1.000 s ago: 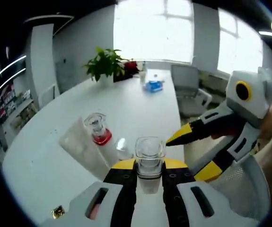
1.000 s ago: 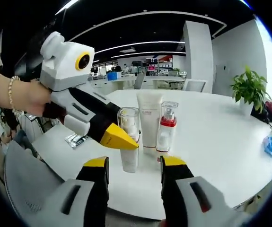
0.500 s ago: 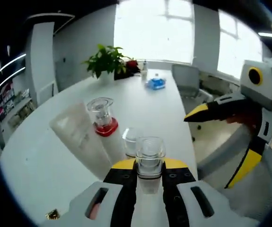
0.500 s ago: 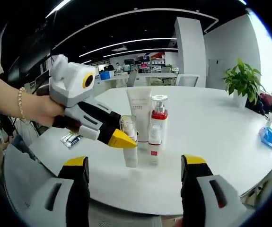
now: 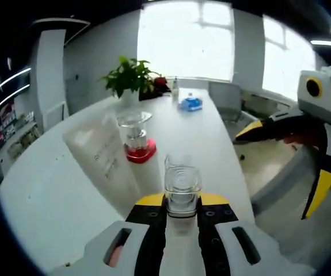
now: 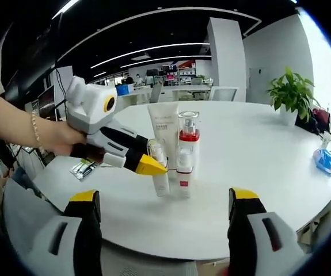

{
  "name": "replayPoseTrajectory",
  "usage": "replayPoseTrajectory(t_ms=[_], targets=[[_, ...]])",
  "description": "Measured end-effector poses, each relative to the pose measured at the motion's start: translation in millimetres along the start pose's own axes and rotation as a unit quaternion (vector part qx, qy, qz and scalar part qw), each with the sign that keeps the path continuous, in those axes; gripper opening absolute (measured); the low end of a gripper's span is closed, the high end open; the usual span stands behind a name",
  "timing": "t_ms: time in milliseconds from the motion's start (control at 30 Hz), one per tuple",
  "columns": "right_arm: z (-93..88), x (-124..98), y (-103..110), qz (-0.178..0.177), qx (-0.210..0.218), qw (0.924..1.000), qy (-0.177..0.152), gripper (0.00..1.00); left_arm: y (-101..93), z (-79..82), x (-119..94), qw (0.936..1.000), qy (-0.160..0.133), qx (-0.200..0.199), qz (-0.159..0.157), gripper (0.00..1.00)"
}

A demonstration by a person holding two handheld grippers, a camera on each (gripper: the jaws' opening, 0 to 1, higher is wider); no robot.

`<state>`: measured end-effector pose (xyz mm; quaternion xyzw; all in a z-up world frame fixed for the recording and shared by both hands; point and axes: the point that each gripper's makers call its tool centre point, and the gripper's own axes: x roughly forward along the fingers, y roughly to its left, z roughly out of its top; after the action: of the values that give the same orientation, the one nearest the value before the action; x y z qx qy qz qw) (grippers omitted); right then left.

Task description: Arrange the skincare products in the storage area until every visible bottle or jar stands upright without overlapping.

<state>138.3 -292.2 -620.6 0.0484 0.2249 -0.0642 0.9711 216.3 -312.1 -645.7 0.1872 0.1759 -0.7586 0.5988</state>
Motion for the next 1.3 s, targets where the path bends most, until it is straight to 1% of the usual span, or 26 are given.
replayPoseTrajectory(t_ms=[67,133,300,400,500,600,767,900,1167,1300], targets=[[-0.2,0,0,0.001,0.0,1.0,0.001,0.95,-0.3,2.3,2,0.9999,-0.009,0.007,-0.007,0.16],[-0.4,0,0,0.002,0.002,1.0,0.001,0.95,0.9,4.7,5,0.9998,-0.018,0.001,-0.012,0.16],[-0.6,0,-1,-0.001,0.006,1.0,0.001,0.94,4.6,-0.5,11,0.9998,-0.004,0.013,-0.011,0.16],[-0.3,0,-2,-0.002,0.009,1.0,0.0,0.94,4.8,-2.2,13,0.9998,-0.003,0.014,-0.014,0.16],[-0.6,0,-2,-0.002,0.011,0.9999,0.001,0.94,5.7,-7.3,16,0.9996,0.006,0.022,-0.014,0.16],[-0.7,0,-2,-0.003,0.011,0.9999,0.001,0.94,6.6,-5.8,16,0.9997,0.0,0.02,-0.014,0.16],[-1.1,0,-3,-0.003,0.011,0.9999,0.002,0.93,10.3,-4.9,18,0.9996,-0.002,0.026,-0.011,0.16],[-1.2,0,-3,-0.004,0.011,0.9999,0.002,0.93,9.2,-5.1,18,0.9995,-0.003,0.028,-0.016,0.17],[-1.7,1,-3,-0.005,0.012,0.9999,0.004,0.93,7.9,-6.4,17,0.9994,-0.001,0.023,-0.026,0.18],[-1.9,1,-3,-0.005,0.013,0.9999,0.005,0.92,6.8,-8.2,17,0.9993,0.004,0.021,-0.029,0.21]])
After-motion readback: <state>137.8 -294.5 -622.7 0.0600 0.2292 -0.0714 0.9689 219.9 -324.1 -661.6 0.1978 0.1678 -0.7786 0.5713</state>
